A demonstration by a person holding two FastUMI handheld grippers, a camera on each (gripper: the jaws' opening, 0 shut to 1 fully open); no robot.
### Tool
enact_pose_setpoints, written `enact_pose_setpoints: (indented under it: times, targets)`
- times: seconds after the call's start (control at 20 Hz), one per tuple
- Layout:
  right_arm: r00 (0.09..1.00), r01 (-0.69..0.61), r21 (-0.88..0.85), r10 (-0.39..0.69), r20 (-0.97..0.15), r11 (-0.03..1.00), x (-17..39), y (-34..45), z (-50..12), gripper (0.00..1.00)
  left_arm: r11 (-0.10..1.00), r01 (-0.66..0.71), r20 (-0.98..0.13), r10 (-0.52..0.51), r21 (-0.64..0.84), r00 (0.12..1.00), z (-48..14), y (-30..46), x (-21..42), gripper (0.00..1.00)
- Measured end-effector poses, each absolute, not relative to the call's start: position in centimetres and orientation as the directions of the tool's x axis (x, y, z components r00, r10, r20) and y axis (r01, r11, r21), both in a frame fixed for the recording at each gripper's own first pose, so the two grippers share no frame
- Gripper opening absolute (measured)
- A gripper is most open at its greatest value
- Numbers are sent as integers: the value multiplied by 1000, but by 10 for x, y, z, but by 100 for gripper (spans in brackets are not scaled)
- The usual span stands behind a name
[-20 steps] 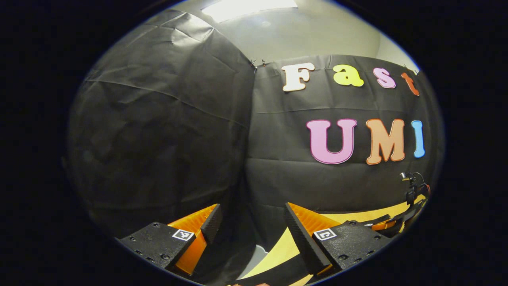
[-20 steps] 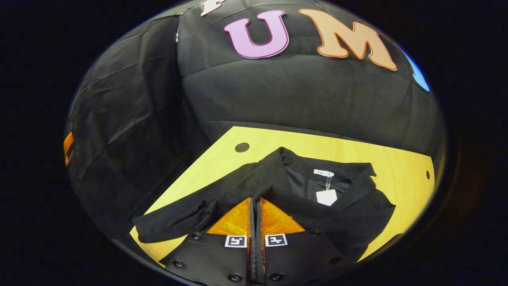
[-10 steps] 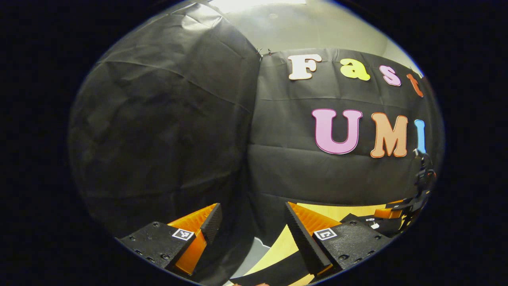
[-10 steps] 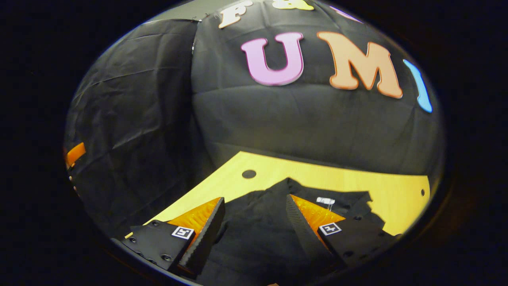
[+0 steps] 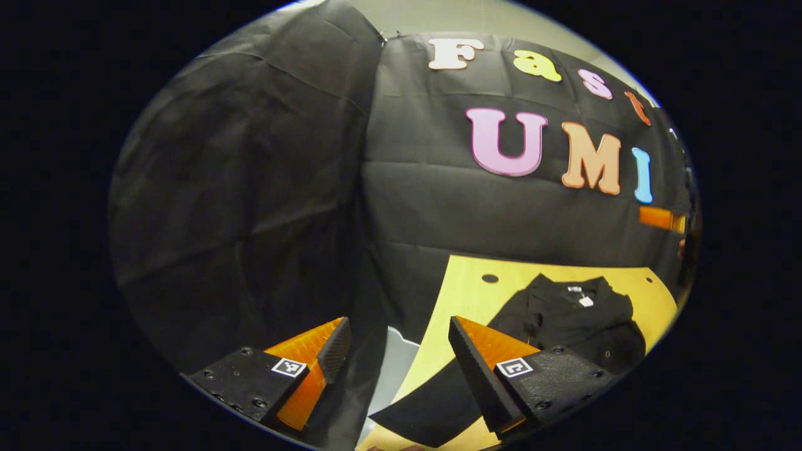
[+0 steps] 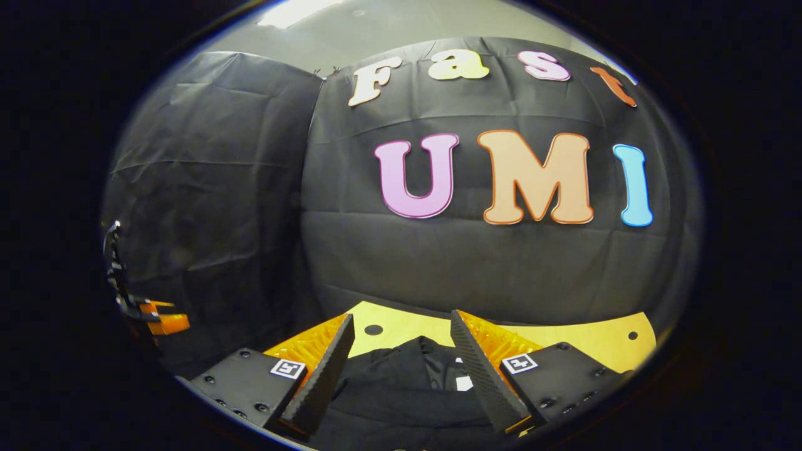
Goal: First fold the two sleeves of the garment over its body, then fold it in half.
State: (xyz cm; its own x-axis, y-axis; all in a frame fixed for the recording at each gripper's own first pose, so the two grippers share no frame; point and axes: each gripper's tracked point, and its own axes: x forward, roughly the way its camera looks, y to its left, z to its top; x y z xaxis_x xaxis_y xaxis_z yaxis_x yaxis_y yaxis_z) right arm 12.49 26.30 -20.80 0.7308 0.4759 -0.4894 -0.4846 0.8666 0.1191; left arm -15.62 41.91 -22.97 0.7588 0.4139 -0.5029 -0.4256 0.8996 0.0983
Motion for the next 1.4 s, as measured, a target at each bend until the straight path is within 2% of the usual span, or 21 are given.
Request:
enact_pose_setpoints:
  times: [0.1, 0.4, 0.65, 0.85, 0.9, 1.1, 1.25, 1.3, 1.35, 1.4]
  targets:
    - [758, -467, 139, 476, -446, 873, 119, 256, -185, 94, 907, -407, -568, 393, 108, 723, -267, 414, -167, 94]
    - [838, -446, 138, 466, -282, 885, 110, 239, -125, 94, 935, -330, -728, 318, 133, 607, -346, 395, -195, 96]
    - [831, -448, 106, 458, -316, 888, 94, 238, -127, 94, 927, -351, -754, 322, 129, 572, -374, 400, -202, 96]
    - [820, -458, 93, 461, -339, 884, 91, 242, -132, 94, 935, -338, -799, 285, 109, 530, -396, 393, -209, 97]
    - [821, -459, 91, 460, -338, 884, 91, 243, -132, 97, 937, -334, -814, 272, 102, 514, -402, 389, -213, 97]
    - [822, -452, 93, 455, -343, 887, 94, 240, -131, 94, 927, -368, -800, 270, 66, 536, -403, 390, -216, 100]
    - [816, -451, 94, 452, -361, 888, 96, 242, -134, 94, 923, -374, -792, 297, 94, 533, -402, 392, -217, 92]
    - [813, -455, 90, 454, -365, 886, 95, 242, -135, 97, 920, -378, -790, 308, 105, 530, -402, 395, -218, 89]
    - [810, -459, 86, 457, -368, 884, 95, 242, -136, 97, 925, -367, -786, 298, 98, 542, -400, 392, -213, 80]
    - [808, -463, 83, 458, -370, 883, 94, 242, -139, 97, 928, -356, -794, 295, 108, 531, -401, 389, -213, 64]
